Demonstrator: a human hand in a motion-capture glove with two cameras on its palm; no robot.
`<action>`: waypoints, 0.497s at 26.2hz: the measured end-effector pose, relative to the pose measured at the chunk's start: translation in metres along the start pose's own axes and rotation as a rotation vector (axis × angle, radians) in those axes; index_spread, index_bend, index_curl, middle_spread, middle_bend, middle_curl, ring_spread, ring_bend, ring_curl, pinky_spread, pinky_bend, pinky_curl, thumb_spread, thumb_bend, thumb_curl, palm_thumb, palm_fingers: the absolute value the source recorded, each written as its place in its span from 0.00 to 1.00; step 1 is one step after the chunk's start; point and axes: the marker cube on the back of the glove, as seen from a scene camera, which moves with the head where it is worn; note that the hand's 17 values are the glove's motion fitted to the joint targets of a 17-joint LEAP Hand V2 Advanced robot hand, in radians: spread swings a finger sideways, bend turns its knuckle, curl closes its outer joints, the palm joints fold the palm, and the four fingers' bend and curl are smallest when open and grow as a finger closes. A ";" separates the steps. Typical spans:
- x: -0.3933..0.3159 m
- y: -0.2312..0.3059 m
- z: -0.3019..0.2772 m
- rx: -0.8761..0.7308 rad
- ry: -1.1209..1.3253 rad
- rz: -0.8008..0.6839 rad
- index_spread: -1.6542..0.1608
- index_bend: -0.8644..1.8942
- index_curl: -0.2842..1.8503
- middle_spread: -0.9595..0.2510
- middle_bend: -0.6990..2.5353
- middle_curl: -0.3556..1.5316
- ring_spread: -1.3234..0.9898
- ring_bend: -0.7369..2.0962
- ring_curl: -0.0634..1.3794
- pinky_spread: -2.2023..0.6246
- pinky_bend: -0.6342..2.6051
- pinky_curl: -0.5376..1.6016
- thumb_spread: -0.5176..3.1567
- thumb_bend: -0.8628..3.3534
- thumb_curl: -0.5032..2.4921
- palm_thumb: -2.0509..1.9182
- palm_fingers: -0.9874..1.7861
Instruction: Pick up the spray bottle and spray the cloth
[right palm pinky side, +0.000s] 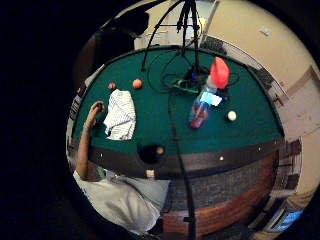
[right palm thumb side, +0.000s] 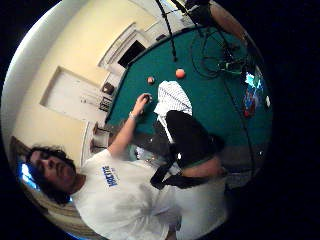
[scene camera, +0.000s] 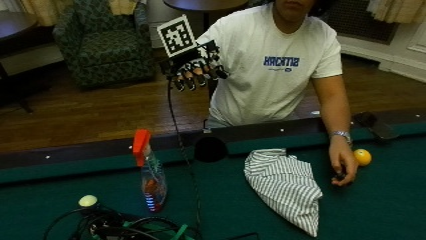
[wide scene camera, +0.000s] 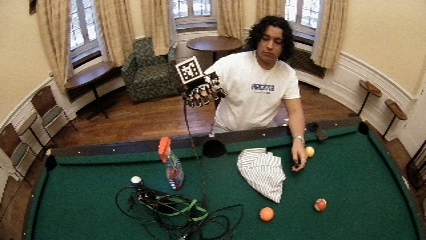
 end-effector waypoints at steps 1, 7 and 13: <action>0.001 0.002 0.003 -0.002 0.015 0.020 0.67 0.38 0.27 0.74 0.27 0.31 0.57 0.35 0.21 0.86 0.30 0.38 0.46 0.23 0.25 0.64 0.53; 0.015 0.014 0.022 -0.028 0.074 -0.016 0.67 0.38 0.28 0.73 0.27 0.31 0.56 0.35 0.22 0.86 0.30 0.39 0.46 0.22 0.25 0.64 0.52; 0.031 0.034 0.044 -0.065 0.031 0.011 0.67 0.37 0.28 0.73 0.27 0.32 0.56 0.35 0.22 0.86 0.30 0.39 0.46 0.21 0.26 0.65 0.53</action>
